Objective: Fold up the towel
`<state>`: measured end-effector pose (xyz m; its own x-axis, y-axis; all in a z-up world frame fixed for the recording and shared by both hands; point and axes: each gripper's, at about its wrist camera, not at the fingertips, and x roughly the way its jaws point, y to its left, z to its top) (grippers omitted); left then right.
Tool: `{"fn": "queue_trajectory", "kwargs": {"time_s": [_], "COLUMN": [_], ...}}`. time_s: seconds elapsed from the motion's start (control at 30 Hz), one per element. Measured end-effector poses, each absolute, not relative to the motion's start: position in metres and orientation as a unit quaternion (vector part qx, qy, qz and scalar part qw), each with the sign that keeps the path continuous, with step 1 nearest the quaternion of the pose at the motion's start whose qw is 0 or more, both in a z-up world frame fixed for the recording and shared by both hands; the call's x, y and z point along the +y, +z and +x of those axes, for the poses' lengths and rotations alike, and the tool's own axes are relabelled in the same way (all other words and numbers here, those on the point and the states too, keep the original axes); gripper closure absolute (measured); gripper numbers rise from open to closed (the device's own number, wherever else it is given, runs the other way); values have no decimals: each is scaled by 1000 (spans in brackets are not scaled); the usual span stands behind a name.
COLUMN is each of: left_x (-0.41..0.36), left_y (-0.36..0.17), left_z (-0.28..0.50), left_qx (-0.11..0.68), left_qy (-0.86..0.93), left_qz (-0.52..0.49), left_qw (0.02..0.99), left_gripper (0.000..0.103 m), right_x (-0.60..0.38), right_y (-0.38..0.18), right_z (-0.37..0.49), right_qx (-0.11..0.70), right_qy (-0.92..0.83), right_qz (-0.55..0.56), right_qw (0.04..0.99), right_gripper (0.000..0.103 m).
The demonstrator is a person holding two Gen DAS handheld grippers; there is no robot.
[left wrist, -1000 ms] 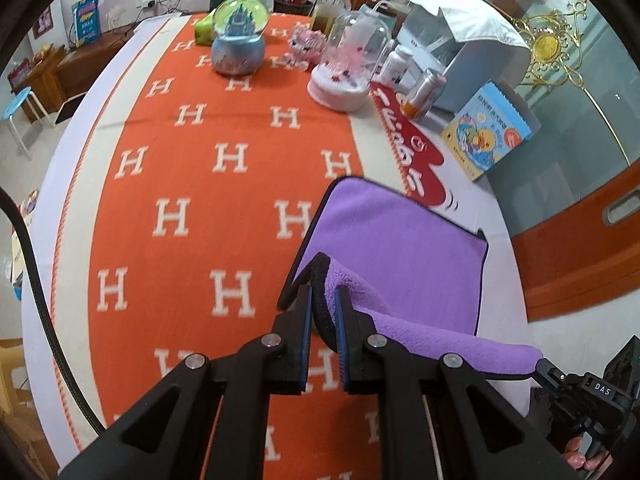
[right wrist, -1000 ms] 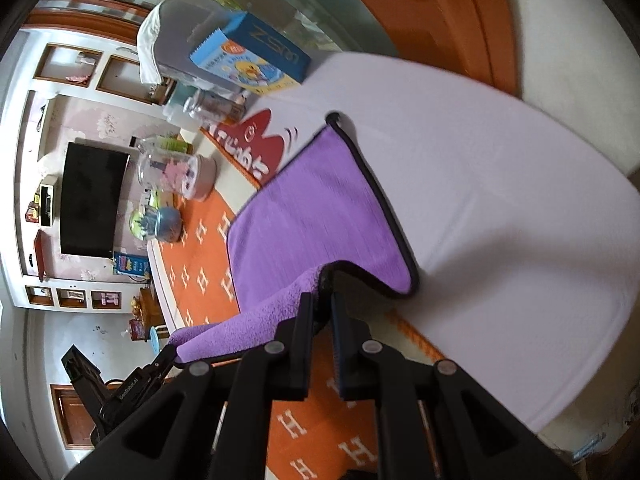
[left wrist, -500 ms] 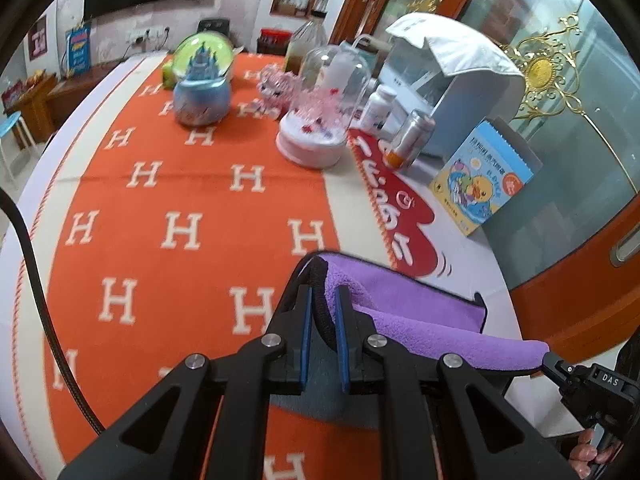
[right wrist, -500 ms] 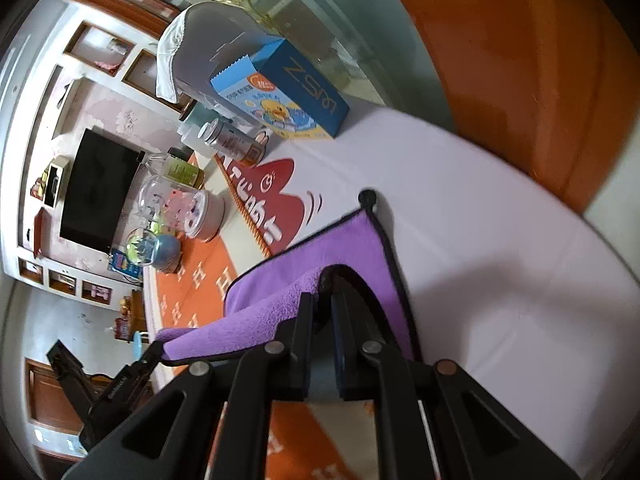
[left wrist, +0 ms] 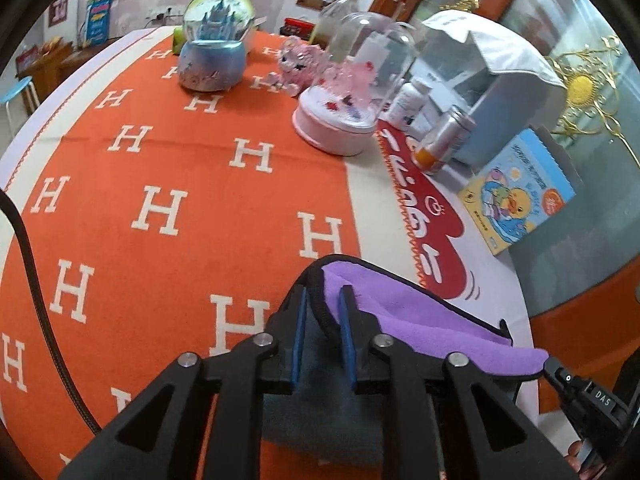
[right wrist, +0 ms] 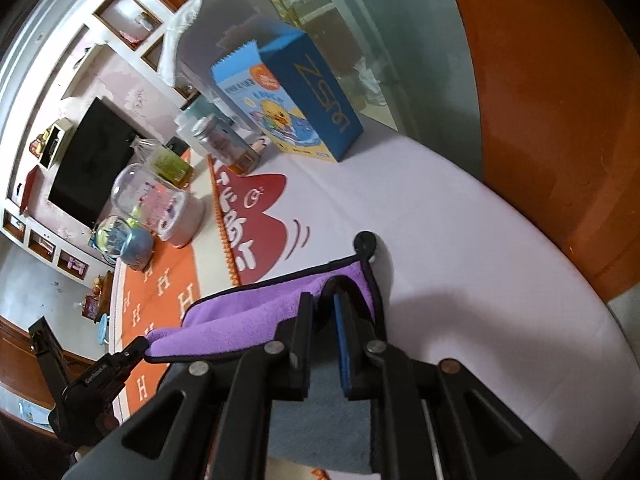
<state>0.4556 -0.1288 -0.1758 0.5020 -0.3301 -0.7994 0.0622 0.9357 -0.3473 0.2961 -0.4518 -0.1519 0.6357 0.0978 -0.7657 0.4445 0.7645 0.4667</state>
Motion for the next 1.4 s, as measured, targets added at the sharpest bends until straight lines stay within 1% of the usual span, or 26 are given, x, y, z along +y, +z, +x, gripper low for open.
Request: {"fn": "queue_trajectory", "kwargs": {"time_s": [0.1,0.13,0.17,0.23,0.3,0.37,0.43,0.5,0.6,0.73,0.8,0.87,0.93,1.03,1.2,1.4], "left_x": [-129,-129,-128,-124,-121,-119,-118,-115,-112,-106,-104,-100,-97,-91,-78,-53], "left_y": [-175,-174,-175,-176,-175,-174,-170,-166,-155,-140,-134,-127,-120,-111,-103,-97], "left_z": [457,458,459,462,464,463,461,458,452,442,438,431,422,406,371,314], "left_qx": [481,481,482,486,487,486,482,475,467,460,462,461,460,462,464,466], "left_qy": [-108,-103,-102,-101,-101,-98,-96,-96,-94,-96,-103,-102,-105,-106,-114,-126], "left_qz": [-130,-128,-130,-141,-151,-153,-155,-157,-153,-149,-147,-147,-148,-142,-135,-135], "left_qw": [860,861,861,856,854,855,857,860,865,870,869,869,869,869,868,865], "left_gripper": [73,70,70,69,68,65,55,53,48,36,33,33,32,31,31,31], "right_x": [-456,-457,-458,-458,-456,-453,-452,-451,-449,-445,-443,-440,-436,-429,-412,-378], "right_y": [-158,-158,-159,-157,-154,-151,-150,-149,-146,-139,-133,-127,-122,-112,-99,-85], "right_z": [299,300,300,301,302,303,304,303,300,293,288,281,274,262,239,199], "right_qx": [415,413,408,398,388,385,387,389,391,390,387,384,380,374,369,371], "right_qy": [-100,-98,-92,-80,-71,-68,-66,-66,-64,-68,-68,-68,-67,-65,-61,-59], "right_qz": [335,337,339,344,342,336,334,336,336,332,331,329,328,326,317,293], "right_qw": [840,841,842,847,853,857,857,855,854,856,858,860,862,866,871,879], "right_gripper": [91,88,86,72,65,63,61,59,53,44,38,33,25,17,12,8]}}
